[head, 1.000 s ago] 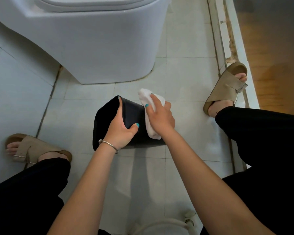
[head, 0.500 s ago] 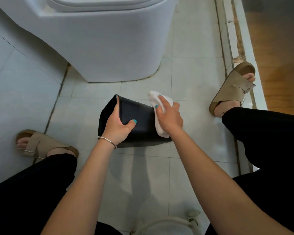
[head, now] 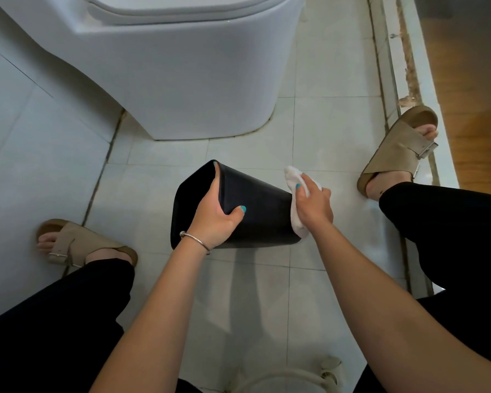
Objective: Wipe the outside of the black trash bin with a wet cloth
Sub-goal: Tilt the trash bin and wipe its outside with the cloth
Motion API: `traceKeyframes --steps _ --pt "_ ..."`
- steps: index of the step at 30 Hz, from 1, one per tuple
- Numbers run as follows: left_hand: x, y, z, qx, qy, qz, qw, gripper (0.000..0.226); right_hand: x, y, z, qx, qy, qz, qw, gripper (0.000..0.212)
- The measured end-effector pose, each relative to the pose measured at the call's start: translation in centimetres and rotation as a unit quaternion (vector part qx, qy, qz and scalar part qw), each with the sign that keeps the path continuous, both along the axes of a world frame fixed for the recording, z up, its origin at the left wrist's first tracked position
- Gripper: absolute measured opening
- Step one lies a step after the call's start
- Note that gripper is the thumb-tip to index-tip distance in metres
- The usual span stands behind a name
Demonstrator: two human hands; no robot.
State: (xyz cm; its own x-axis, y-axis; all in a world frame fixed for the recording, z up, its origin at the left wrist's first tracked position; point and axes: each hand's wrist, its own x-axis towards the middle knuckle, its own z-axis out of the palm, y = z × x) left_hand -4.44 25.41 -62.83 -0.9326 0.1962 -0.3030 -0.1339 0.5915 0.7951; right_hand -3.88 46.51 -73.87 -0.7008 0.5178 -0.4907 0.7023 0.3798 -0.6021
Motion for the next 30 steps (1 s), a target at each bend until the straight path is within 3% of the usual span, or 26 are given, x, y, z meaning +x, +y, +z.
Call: traceKeyframes --steps 9,17,21,25,30 --pt "0.2 1.0 0.8 -0.018 0.010 -0.054 0.998 0.091 1.0 -0.2 -1.2 -0.009 -0.034 -0.069 0.997 0.049" --pt "1.0 -0.6 0.5 -0.001 0.013 -0.027 1.000 0.092 0.7 -0.7 2.1 -0.095 0.074 -0.196 0.973 0.051" --pt "1.4 -0.8 0.4 -0.007 0.027 -0.053 0.998 0.093 0.3 -2.9 5.4 -0.166 0.180 -0.108 0.964 0.052" --pt "1.6 -1.5 0.3 0.000 0.022 -0.068 0.997 0.095 0.2 -5.8 7.2 -0.188 0.210 -0.001 0.959 0.036" --pt "2.0 -2.0 0.7 0.014 0.030 -0.049 0.998 0.091 0.6 -7.1 7.3 0.048 0.102 0.113 0.987 0.046"
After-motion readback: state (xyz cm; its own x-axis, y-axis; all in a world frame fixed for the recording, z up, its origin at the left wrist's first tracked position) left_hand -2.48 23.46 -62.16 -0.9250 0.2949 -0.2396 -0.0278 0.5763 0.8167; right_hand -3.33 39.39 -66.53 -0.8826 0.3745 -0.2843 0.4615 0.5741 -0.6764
